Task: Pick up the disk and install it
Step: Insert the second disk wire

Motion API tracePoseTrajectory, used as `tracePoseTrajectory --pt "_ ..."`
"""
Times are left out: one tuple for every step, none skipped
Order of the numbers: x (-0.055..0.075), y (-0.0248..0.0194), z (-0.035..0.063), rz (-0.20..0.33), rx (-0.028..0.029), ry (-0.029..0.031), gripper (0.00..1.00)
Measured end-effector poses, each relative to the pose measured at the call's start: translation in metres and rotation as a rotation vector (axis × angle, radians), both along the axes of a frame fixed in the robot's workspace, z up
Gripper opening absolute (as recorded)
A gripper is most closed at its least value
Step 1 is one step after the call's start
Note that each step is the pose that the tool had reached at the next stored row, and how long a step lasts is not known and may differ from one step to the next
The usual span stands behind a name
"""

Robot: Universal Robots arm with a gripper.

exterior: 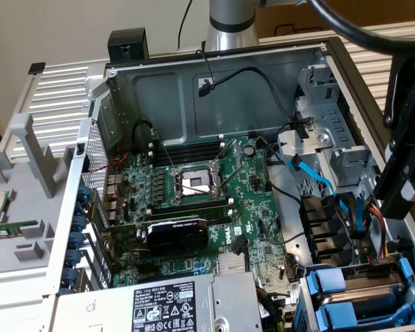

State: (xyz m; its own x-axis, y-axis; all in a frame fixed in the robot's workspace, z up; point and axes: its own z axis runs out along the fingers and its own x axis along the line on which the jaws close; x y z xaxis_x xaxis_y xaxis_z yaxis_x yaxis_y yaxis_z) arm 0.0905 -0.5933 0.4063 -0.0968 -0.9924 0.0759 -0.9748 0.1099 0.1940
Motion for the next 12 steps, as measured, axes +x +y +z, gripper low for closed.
tracePoseTrajectory --pt "0.0 0.0 0.0 0.0 0.0 0.0 0.25" --pt "-0.0001 0.0 0.0 0.0 0.0 0.0 0.25" --pt "-0.0001 0.0 0.0 0.0 0.0 0.0 0.25" --pt "-0.0001 0.0 0.0 0.0 0.0 0.0 0.25" --pt "-0.0001 0.0 0.0 0.0 0.0 0.0 0.25" --pt "-0.0001 0.0 0.0 0.0 0.0 0.0 0.25" --pt "-0.0001 0.0 0.0 0.0 0.0 0.0 0.25" --pt "-0.0001 0.0 0.0 0.0 0.0 0.0 0.25" --pt "-0.0001 0.0 0.0 0.0 0.0 0.0 0.25" --pt "-0.0002 0.0 0.0 0.0 0.0 0.0 0.23" --pt "-0.0002 0.0 0.0 0.0 -0.0001 0.0 0.23" --pt "-0.0003 0.0 0.0 0.0 -0.0001 0.0 0.16"
